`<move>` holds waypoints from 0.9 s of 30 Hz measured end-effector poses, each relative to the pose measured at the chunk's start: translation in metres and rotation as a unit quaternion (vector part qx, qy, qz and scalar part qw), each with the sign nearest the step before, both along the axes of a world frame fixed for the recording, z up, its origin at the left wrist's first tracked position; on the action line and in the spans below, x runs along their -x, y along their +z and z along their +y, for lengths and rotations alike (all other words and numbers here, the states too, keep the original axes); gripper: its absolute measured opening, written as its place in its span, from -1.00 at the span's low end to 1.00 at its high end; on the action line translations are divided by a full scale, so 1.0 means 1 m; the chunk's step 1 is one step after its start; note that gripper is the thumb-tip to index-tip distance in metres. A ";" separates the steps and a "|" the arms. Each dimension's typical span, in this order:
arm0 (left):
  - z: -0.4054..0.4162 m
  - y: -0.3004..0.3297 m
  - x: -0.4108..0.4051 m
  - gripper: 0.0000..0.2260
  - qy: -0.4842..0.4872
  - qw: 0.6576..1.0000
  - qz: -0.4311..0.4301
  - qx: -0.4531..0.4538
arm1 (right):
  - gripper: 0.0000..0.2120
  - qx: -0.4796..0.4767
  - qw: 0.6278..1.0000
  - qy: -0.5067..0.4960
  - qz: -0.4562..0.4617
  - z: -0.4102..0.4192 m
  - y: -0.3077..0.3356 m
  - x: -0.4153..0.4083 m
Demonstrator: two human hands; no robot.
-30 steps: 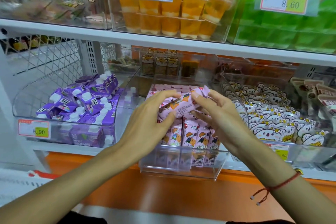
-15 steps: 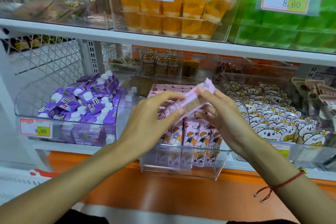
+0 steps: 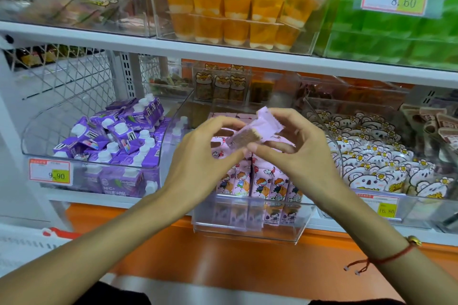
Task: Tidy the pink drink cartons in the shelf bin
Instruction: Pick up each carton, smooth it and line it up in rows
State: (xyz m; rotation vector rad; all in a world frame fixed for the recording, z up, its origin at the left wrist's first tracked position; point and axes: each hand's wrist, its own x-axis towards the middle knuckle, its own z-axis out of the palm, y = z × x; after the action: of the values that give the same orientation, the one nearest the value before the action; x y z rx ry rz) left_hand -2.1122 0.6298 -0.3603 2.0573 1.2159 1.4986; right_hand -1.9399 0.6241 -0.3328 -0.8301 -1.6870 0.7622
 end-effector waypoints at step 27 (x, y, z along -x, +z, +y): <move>0.000 0.021 -0.002 -0.76 -0.169 0.849 -0.306 0.396 | -0.76 0.177 0.983 -0.027 0.048 0.012 -0.004 -0.004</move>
State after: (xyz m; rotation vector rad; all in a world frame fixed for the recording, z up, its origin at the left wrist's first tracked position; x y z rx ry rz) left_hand -2.1101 0.6293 -0.3393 1.0484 0.9084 1.0736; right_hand -1.9357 0.6357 -0.3364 -1.0600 -1.4574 1.0665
